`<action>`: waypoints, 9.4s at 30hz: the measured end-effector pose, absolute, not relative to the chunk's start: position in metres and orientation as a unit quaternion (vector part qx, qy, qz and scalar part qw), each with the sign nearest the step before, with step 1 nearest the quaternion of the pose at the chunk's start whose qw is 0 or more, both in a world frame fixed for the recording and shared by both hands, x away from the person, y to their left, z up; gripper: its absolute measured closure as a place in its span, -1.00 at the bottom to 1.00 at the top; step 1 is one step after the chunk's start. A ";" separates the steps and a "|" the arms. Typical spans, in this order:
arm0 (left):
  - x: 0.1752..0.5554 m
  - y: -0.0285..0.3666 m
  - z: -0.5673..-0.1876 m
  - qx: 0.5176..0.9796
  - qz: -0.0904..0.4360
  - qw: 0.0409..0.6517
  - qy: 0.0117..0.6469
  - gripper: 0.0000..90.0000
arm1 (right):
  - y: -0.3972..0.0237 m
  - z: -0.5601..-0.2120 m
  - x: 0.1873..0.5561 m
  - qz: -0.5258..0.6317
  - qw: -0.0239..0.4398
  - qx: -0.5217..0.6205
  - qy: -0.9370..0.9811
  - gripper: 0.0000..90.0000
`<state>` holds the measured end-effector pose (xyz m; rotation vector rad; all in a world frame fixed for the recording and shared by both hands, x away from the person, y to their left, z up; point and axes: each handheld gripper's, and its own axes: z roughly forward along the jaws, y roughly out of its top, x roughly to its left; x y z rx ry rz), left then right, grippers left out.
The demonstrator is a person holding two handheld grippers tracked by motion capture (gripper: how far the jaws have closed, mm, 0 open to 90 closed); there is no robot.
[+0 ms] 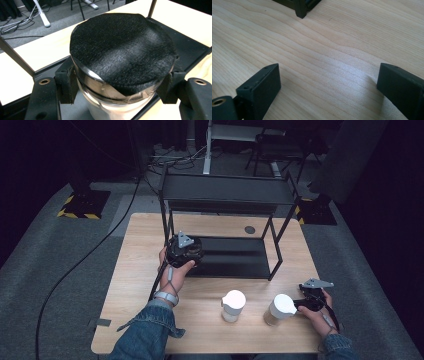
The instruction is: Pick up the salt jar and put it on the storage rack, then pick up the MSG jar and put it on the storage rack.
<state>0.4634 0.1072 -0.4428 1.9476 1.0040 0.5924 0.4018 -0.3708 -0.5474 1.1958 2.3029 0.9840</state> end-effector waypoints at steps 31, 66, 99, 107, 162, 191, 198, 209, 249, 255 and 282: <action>0.496 0.101 -0.484 0.785 0.225 0.400 0.417 -0.31 | -0.370 -0.547 0.402 0.348 0.183 0.426 0.815 -0.89; 0.492 0.102 -0.460 0.763 0.233 0.426 0.426 -0.68 | -0.370 -0.547 0.402 0.348 0.183 0.427 0.815 -0.89; 0.436 0.119 -0.409 0.765 0.237 0.446 0.400 -0.76 | -0.370 -0.547 0.402 0.347 0.183 0.426 0.815 -0.89; 0.424 0.128 -0.405 0.767 0.238 0.443 0.398 -0.76 | -0.370 -0.547 0.402 0.347 0.183 0.426 0.815 -0.89; 0.364 0.208 -0.451 0.772 0.243 0.417 0.413 -0.85 | -0.370 -0.547 0.402 0.347 0.183 0.426 0.815 -0.89; 0.338 0.239 -0.494 0.770 0.242 0.381 0.450 -0.85 | -0.370 -0.547 0.402 0.347 0.183 0.426 0.815 -0.89; 0.333 0.243 -0.503 0.772 0.235 0.373 0.458 -0.84 | -0.370 -0.547 0.402 0.347 0.183 0.426 0.815 -0.89; 0.327 0.248 -0.518 0.775 0.225 0.356 0.471 -0.83 | -0.370 -0.547 0.402 0.347 0.184 0.427 0.815 -0.89; 0.319 0.249 -0.547 0.781 0.198 0.319 0.499 -0.85 | -0.371 -0.547 0.402 0.346 0.183 0.426 0.816 -0.89; 0.319 0.250 -0.547 0.781 0.197 0.319 0.500 -0.85 | -0.372 -0.547 0.403 0.347 0.181 0.423 0.817 -0.89; 0.320 0.249 -0.547 0.780 0.197 0.318 0.502 -0.87 | -0.382 -0.520 0.401 0.350 0.193 0.428 0.811 -0.88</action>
